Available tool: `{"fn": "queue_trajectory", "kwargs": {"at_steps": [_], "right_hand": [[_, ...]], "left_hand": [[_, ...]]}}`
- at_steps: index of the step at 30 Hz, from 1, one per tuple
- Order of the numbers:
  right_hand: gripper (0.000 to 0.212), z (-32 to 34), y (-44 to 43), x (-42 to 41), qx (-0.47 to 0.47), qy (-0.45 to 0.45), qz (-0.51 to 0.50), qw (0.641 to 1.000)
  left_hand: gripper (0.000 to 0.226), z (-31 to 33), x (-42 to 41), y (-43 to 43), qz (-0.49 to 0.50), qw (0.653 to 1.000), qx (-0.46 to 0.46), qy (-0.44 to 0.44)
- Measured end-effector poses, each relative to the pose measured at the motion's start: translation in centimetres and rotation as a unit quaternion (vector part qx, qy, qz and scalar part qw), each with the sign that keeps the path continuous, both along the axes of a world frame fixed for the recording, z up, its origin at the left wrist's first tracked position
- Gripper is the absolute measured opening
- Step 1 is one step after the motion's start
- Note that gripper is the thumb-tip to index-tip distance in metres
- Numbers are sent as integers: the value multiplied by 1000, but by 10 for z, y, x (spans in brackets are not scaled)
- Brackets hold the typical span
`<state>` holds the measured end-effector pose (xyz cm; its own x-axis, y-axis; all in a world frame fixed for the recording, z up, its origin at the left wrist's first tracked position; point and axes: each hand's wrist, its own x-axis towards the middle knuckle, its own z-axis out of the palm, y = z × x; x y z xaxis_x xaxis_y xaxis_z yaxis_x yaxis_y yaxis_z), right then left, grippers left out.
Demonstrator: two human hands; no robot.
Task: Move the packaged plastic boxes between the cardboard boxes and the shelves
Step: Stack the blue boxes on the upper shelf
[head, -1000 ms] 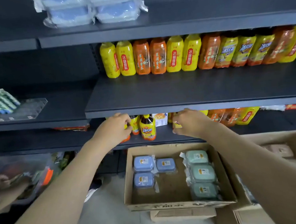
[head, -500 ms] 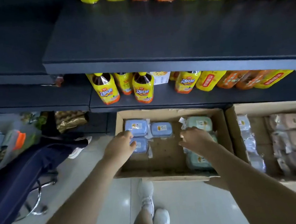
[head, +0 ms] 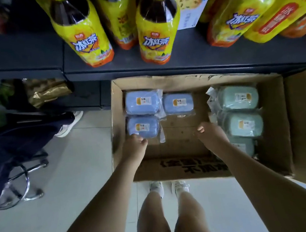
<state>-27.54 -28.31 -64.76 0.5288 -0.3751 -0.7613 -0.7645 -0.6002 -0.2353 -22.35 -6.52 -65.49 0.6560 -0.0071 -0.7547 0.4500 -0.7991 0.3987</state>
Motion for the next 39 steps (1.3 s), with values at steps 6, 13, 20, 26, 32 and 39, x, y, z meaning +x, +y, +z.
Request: {"fn": "queue_trajectory", "kwargs": {"at_steps": [6,13,20,26,32,39], "right_hand": [[26,-61,6,-6,14,32,4,999],[30,-104,-4,-7,-12,-1,-68,998],[30,-120,-16,0,-7,-21,-99,995],[34,-115,-23,16,4,-61,-175,983],[60,-119,-24,51,44,-88,-231,968],[67,-140,-21,66,38,-96,-245,964]], "left_hand": [[40,-71,4,0,173,980,64,78],[48,-121,10,-7,469,868,-94,135],[41,-129,11,-9,560,797,-174,144],[51,-117,-2,-10,536,819,-164,126],[80,-107,-17,-11,478,871,-97,60],[84,-109,-19,-11,390,907,-142,68]]}}
